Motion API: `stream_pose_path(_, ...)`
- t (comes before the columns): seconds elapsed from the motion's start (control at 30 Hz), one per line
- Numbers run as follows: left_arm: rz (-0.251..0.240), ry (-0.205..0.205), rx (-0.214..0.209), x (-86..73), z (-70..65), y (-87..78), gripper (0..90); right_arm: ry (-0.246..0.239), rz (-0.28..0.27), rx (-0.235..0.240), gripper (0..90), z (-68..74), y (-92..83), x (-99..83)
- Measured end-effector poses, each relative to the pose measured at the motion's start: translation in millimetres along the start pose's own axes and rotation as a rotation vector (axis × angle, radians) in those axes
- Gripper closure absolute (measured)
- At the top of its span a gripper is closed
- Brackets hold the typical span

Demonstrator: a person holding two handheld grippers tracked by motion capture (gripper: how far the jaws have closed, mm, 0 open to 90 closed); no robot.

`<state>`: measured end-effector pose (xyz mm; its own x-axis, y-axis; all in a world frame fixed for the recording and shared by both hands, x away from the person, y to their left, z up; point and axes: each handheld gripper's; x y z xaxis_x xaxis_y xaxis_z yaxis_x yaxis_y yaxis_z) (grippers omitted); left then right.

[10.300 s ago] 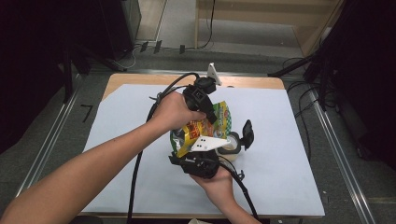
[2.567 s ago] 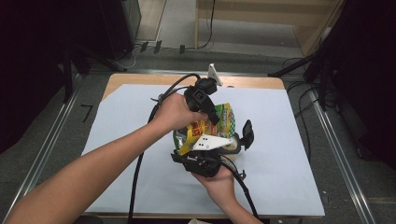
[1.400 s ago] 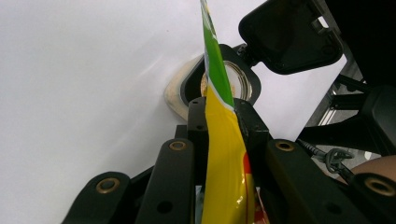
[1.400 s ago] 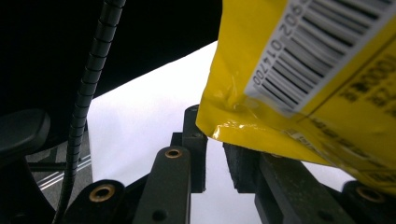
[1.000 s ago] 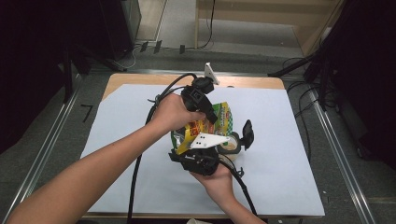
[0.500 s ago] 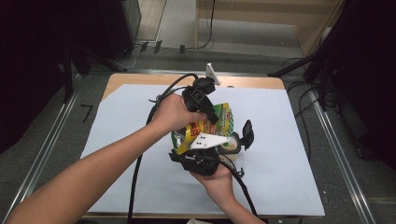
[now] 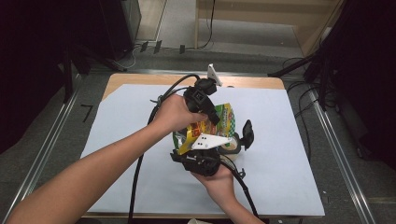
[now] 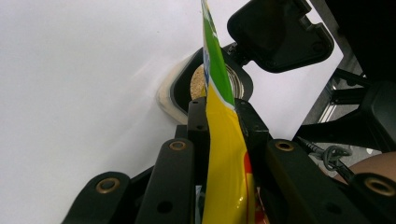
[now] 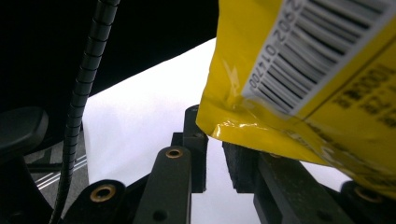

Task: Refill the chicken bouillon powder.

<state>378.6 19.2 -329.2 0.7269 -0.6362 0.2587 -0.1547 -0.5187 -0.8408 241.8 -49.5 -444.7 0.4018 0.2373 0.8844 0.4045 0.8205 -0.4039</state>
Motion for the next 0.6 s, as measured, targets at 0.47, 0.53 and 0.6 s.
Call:
stream_pose_path(0.47, 0.006, 0.013, -0.004, 5.0, -3.7, 5.5, 79.4, 0.014, 0.002, -0.018, 80.8, -3.0, -3.6, -1.8)
stream_pose_path(0.53, 0.006, 0.013, -0.004, 4.9, -3.6, 5.4, 79.4, 0.014, 0.002, -0.018, 80.8, -2.9, -3.6, -1.9)
stream_pose_path(0.6, 0.006, 0.013, -0.005, 4.9, -3.6, 5.3, 79.4, 0.014, 0.003, -0.019, 80.8, -2.9, -3.6, -1.8)
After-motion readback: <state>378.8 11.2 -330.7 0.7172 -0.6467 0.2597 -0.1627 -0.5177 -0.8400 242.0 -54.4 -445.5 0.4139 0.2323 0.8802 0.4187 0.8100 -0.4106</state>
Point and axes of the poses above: each handheld gripper's, and its own axes: y roughly forward along the jaws, x roughly out of its top, z roughly to its left, and after that the axes turned 6 degrees about -x, right-handed
